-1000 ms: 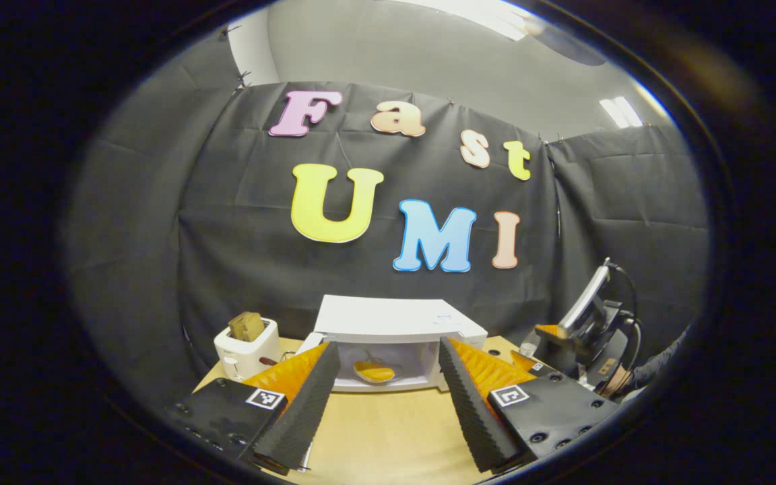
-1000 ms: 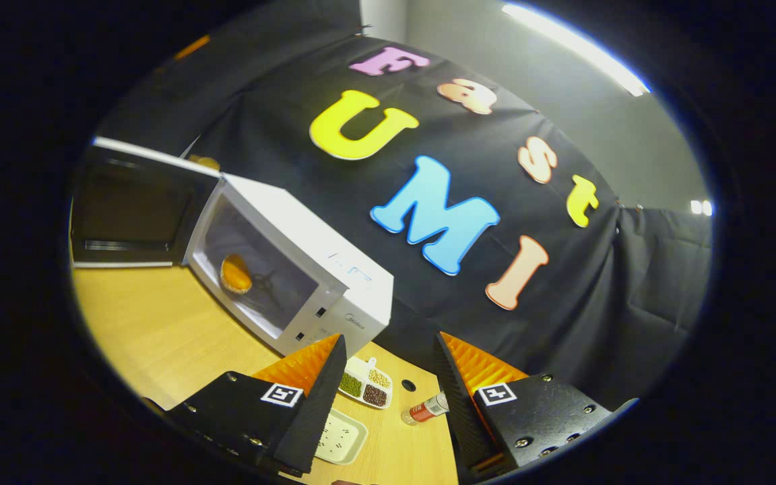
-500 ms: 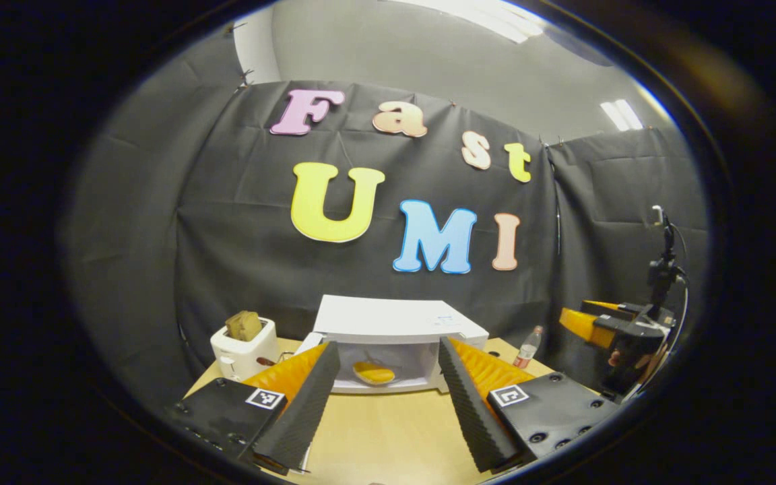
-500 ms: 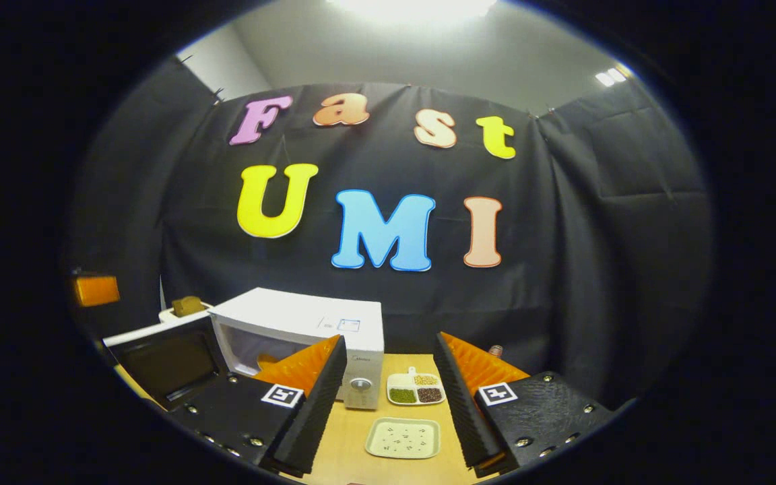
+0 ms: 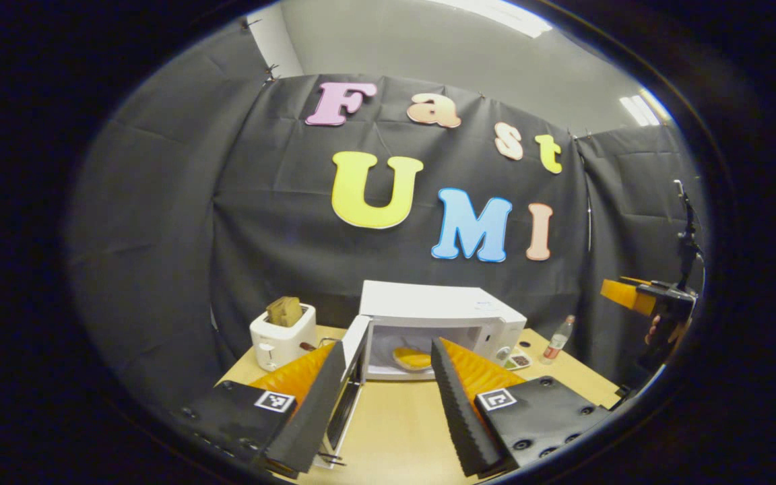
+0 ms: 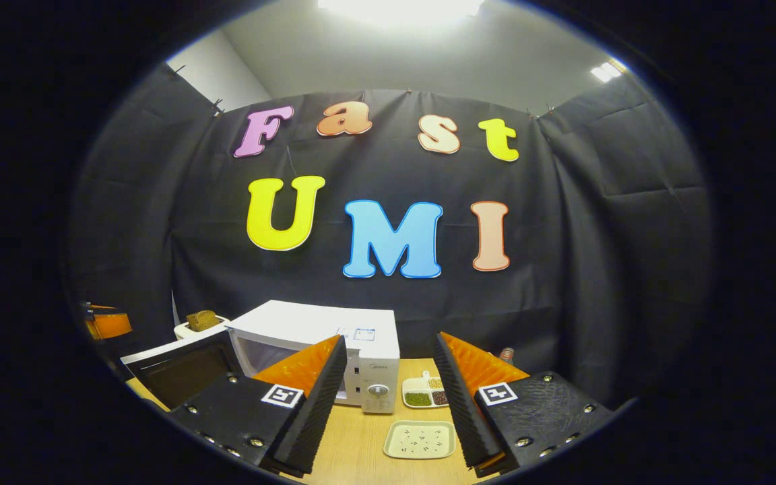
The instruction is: Open the microwave oven with the left hand, put the food in, and close the microwave oven.
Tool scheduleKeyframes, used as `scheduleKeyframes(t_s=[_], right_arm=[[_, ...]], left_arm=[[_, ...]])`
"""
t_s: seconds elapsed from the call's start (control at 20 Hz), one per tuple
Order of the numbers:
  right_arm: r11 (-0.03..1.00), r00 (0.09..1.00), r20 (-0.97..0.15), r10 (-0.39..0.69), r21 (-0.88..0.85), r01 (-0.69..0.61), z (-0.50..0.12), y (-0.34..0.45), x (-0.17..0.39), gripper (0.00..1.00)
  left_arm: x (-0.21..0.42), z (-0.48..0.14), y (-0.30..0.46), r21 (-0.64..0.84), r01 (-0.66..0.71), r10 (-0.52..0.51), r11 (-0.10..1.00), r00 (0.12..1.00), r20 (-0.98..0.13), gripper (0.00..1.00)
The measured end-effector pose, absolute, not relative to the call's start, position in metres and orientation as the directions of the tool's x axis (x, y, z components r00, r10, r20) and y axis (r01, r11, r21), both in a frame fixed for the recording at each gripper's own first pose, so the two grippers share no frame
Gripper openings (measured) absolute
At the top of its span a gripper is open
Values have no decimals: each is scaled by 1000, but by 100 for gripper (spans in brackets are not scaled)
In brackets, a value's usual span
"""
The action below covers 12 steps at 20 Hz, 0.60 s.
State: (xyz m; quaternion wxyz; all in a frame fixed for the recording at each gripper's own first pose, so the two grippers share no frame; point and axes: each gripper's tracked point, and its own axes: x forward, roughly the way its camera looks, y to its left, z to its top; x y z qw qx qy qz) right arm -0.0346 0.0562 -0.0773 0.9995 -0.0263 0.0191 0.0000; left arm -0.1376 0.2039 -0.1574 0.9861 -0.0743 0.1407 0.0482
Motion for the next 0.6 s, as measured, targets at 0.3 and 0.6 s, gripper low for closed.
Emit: scheduleKeyframes(t_s=[0.3,0.6], right_arm=[[997,997,-67,40,-60,-44,-83,71,-30,80],[996,996,-78,45,-69,-50,-86,72,-24,80]], left_arm=[[-192,-200,278,-60,-294,244,954,878,-412,5],[-227,-242,313,-93,-361,270,928,823,-500,7]])
